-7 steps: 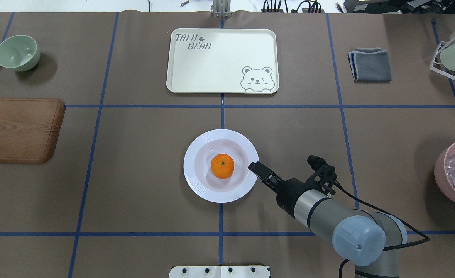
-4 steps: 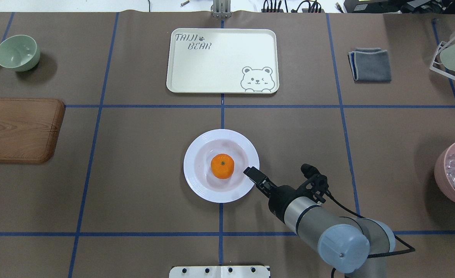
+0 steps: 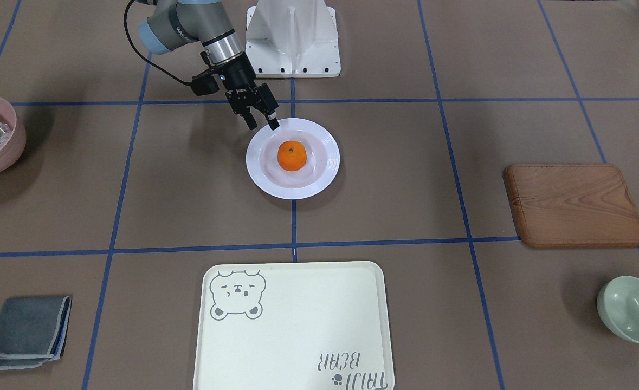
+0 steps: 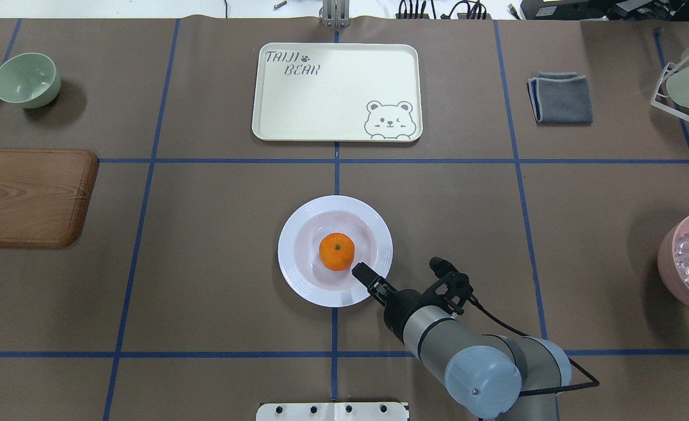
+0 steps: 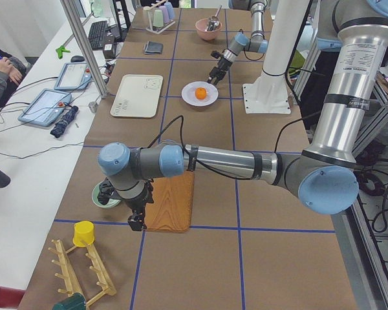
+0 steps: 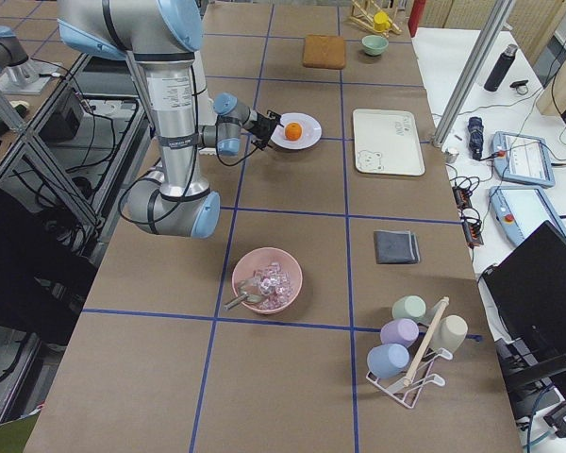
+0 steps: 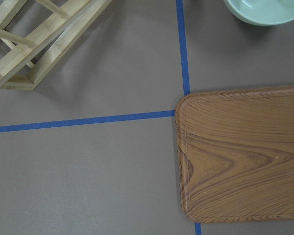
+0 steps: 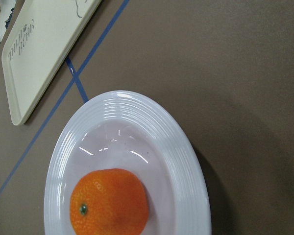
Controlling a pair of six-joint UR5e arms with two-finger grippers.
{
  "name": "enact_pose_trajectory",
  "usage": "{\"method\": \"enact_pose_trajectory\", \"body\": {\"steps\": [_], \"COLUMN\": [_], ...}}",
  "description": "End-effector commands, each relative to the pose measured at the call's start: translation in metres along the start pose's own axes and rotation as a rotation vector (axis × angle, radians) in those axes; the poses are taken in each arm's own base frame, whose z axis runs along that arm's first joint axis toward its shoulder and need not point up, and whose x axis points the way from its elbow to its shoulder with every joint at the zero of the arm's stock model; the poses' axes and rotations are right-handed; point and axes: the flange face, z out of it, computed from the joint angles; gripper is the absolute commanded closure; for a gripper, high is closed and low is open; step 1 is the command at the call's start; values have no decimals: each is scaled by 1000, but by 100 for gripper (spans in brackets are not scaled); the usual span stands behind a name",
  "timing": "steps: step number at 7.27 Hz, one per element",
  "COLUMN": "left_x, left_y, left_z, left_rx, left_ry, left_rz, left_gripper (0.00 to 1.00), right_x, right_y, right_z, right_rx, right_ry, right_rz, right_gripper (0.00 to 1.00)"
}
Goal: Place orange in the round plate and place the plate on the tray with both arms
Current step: 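Close the right gripper on the rim of the white plate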
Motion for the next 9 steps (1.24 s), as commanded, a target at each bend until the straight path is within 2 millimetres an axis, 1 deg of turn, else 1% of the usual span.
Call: {"method": "enact_pose_trajectory", "body": {"steps": [1,2,3,4,5,7,8,9], "left_x": [0,0,0,0,0,-1,-1,-1], "left_y": [0,0,0,0,0,1,1,1], "left_z": [0,0,0,0,0,1,1,1], "left_rx": [0,0,0,0,0,-1,-1,-1], "left_ry": [0,2,2,2,2,2,2,2], "left_rz": [0,0,-2,-2,-2,-3,-3,-3], "left_gripper": [1,1,1,1,1,1,1,1], "right_x": [3,0,3,-6,1,2,-3,-9], "right_y": [0,-3,-5,-3,-3,-4,2,5], "right_z": [5,7,14,14,21,24,32,33], "right_rx": [12,18,27,26,32,38,39,35], "right_ry": [5,1,9,-2,11,15,15,8], "right_rz": [-2,1,-4,2,-4,-6,-7,-4], "right_gripper": [5,12,16,17,19,22,29,82]}}
